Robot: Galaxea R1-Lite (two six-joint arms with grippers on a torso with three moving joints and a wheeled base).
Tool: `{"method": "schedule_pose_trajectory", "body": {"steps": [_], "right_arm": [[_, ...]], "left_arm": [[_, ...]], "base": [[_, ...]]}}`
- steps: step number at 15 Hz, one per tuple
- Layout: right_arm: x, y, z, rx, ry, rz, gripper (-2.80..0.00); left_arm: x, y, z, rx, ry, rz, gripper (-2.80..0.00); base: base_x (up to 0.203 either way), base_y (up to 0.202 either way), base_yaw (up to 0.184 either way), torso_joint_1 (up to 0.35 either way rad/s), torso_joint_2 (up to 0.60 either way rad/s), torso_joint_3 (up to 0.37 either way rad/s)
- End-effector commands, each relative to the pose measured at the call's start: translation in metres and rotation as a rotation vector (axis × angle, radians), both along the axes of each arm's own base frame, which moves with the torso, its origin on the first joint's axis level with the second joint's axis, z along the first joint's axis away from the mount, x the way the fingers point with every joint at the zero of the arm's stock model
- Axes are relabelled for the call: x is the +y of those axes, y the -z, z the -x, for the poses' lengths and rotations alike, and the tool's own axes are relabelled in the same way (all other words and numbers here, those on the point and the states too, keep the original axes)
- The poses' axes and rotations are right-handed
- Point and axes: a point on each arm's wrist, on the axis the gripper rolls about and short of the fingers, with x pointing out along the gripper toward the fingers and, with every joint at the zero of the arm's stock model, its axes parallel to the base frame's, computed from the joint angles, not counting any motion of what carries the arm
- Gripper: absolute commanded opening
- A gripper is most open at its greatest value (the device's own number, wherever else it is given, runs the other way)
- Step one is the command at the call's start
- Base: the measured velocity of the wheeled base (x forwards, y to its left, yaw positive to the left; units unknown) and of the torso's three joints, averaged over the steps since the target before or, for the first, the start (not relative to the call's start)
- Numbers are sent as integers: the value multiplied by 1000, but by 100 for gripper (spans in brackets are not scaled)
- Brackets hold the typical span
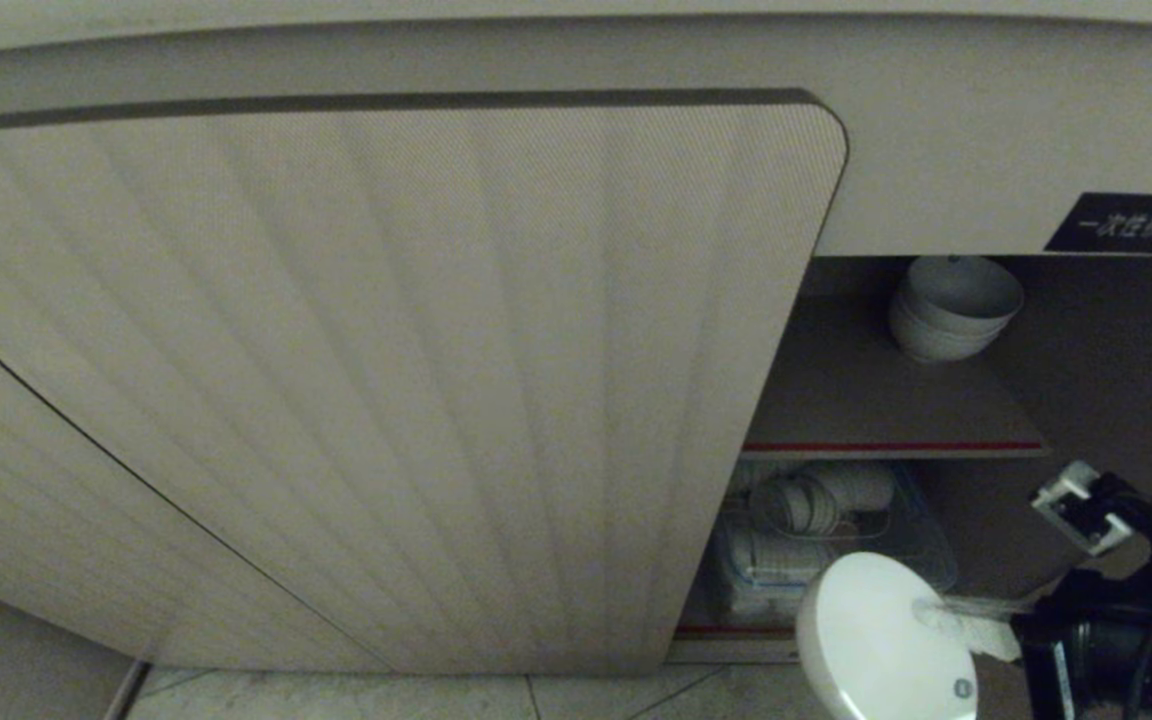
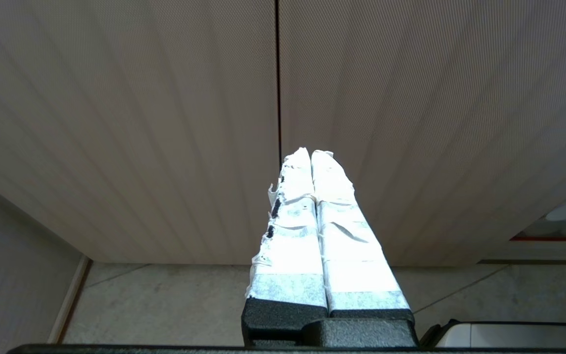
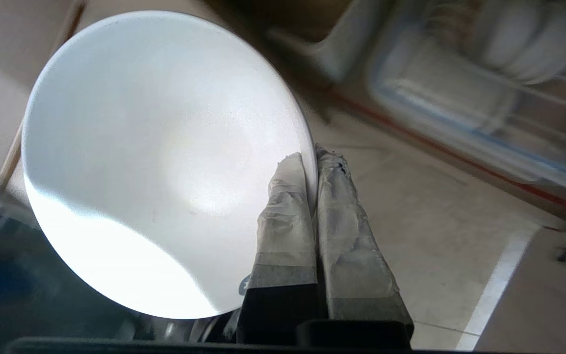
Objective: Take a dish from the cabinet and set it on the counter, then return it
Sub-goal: Place it on the table
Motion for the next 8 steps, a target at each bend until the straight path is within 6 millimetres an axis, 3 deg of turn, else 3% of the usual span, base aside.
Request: {"method": "schedule_pose_trajectory", "body": {"steps": [1, 8], "right_arm": [[-1, 0, 8, 16, -67, -13, -280], [-2, 8, 18, 94, -161, 45, -280]], "left_arm": [[0, 0, 0, 0, -1, 0, -280], [0, 0, 0, 0, 0, 0, -280]], "base": [[0, 0, 0, 0, 0, 0], [0, 0, 0, 0, 0, 0]]}}
